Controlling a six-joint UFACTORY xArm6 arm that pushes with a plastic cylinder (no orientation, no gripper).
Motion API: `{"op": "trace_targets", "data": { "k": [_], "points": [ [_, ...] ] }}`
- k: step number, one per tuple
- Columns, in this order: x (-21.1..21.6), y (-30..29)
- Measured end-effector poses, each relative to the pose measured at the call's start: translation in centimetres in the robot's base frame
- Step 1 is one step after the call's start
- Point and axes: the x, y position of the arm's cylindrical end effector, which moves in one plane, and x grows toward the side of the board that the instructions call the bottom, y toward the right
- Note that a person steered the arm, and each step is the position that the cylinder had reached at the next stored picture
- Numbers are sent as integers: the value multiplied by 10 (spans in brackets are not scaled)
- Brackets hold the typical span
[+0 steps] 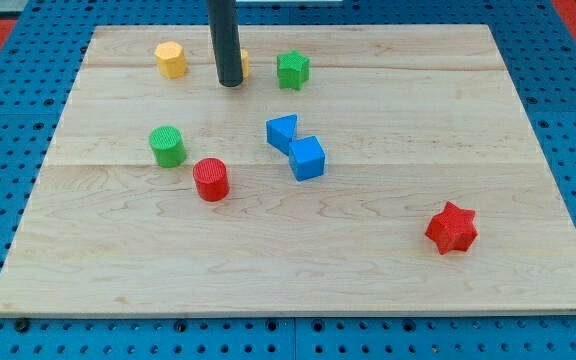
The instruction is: Nudge the green star up a bit
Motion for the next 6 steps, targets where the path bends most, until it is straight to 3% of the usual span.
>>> {"op": "trace_targets", "data": {
  "k": [1, 3, 6],
  "points": [
    [6, 4],
    [14, 87],
    [2, 70]
  ]
}}
